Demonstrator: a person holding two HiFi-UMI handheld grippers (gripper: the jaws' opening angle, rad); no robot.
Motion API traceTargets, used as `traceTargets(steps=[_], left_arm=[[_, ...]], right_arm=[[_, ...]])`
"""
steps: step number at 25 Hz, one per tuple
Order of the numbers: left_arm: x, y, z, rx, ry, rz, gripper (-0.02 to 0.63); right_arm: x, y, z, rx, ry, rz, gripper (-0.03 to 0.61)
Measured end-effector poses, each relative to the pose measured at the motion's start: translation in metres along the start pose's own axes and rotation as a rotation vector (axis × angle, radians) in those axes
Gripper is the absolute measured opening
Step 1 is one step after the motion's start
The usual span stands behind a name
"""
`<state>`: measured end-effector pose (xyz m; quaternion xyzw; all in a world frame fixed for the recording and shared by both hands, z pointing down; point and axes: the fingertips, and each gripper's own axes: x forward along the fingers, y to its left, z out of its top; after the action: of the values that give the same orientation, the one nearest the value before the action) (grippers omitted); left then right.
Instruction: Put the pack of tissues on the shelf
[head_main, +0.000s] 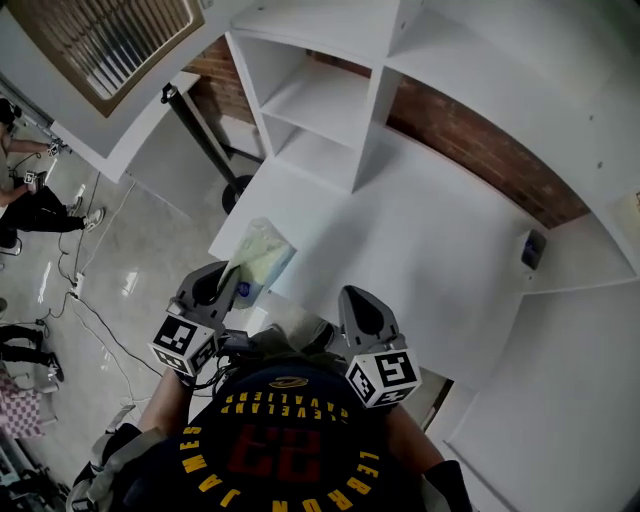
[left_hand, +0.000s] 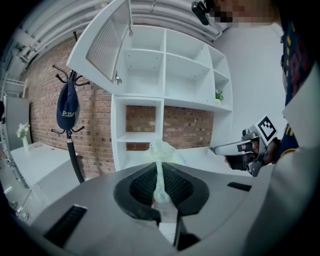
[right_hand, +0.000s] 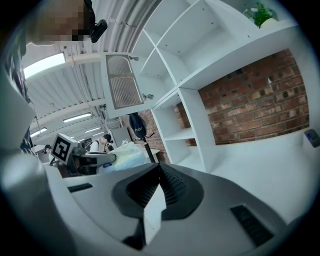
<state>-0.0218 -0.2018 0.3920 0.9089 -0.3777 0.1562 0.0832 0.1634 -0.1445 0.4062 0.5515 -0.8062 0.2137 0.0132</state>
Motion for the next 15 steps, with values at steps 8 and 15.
traceTargets(steps=[8,15], left_arm=[[0.033,0.048,0.015,-0.016,-0.013,-0.006,0.028],[0.08,0.099,0.006,-0.001,0.002,0.005,0.029]], right_arm=[[0.021,-0.019,0.025,0.0,-0.037,-0.082,0.009],[0.039,-0.025,0.034,0.021,-0.065,-0.179,0.009]])
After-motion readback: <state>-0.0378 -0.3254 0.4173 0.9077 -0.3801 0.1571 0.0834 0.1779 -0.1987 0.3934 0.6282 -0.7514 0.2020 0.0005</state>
